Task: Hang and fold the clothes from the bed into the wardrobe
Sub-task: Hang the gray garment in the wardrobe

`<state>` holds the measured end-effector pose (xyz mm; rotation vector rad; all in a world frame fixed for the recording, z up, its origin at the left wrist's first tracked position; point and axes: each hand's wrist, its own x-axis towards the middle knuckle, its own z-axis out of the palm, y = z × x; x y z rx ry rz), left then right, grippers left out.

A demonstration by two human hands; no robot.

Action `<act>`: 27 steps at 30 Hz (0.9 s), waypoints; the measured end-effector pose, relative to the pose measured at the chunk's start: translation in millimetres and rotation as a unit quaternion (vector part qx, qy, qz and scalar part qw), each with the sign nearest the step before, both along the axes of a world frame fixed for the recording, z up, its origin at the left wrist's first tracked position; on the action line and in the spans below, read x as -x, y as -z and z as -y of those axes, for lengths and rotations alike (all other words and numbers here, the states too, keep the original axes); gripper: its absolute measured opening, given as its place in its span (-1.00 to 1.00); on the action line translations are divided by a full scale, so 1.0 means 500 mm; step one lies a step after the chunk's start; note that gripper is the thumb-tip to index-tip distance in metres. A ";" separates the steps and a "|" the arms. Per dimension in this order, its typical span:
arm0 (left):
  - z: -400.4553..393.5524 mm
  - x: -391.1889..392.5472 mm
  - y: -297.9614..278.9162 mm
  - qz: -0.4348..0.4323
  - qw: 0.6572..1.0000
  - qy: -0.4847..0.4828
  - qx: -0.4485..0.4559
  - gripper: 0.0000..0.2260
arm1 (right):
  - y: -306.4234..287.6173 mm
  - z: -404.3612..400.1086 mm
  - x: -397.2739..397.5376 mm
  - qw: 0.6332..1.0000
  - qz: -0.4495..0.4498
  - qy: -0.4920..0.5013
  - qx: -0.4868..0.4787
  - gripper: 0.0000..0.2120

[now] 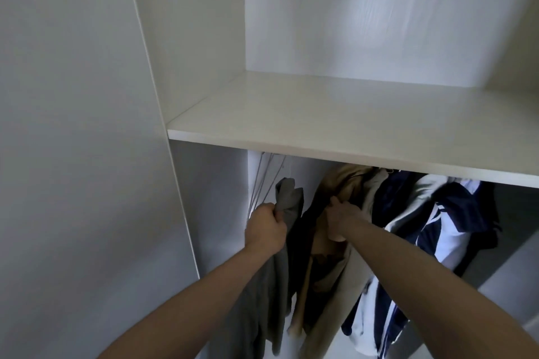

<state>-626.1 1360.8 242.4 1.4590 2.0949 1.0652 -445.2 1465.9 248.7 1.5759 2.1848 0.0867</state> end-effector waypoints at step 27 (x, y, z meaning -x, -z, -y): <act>-0.322 -0.190 0.011 0.034 0.988 0.145 0.027 -0.73 | 0.015 0.073 -0.128 0.982 -0.166 0.079 -0.035 -0.65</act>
